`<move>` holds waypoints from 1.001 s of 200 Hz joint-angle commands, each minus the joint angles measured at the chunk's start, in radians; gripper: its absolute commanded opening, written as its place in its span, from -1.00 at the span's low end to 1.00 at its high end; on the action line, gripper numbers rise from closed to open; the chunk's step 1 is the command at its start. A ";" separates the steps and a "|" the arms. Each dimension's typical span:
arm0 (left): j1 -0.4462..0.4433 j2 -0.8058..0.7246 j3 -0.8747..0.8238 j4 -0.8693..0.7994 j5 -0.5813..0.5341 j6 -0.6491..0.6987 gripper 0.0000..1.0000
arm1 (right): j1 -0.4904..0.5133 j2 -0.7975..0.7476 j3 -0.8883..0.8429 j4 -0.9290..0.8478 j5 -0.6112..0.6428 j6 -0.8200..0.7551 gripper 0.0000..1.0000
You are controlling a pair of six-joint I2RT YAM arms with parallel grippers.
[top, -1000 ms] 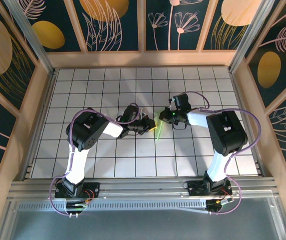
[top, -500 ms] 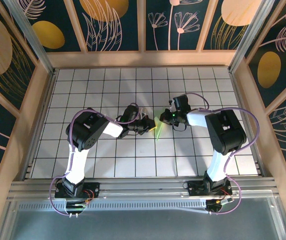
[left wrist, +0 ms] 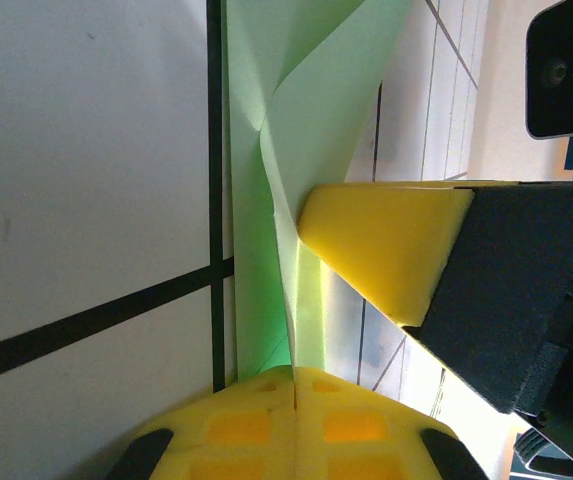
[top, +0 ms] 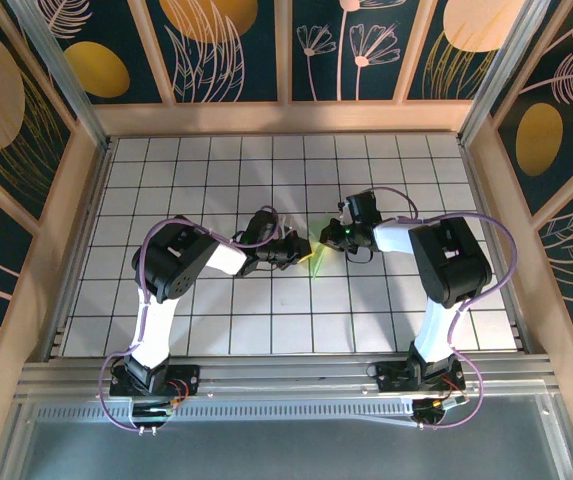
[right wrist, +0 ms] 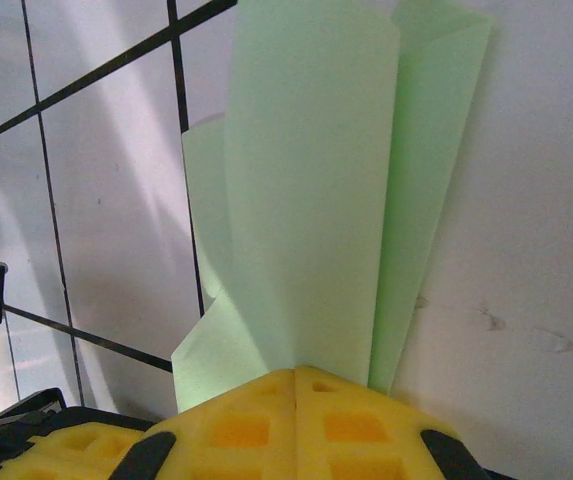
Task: Fold a paper plane with a square sheet of paper (fold left side to right side)
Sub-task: Fold the wing for the fifth time at the center of the table.
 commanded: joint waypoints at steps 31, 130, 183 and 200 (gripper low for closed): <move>0.007 0.001 -0.032 -0.109 -0.097 0.042 -0.68 | -0.013 0.013 -0.080 -0.018 0.021 -0.023 -1.00; -0.010 -0.223 0.041 -0.370 -0.054 0.167 -0.73 | -0.012 0.008 -0.088 -0.002 0.011 -0.029 -1.00; -0.062 -0.148 0.098 -0.354 0.002 0.155 -0.87 | -0.011 0.013 -0.086 -0.005 0.009 -0.031 -1.00; -0.068 -0.132 0.103 -0.343 0.013 0.150 -0.88 | -0.011 0.013 -0.087 -0.007 0.012 -0.032 -1.00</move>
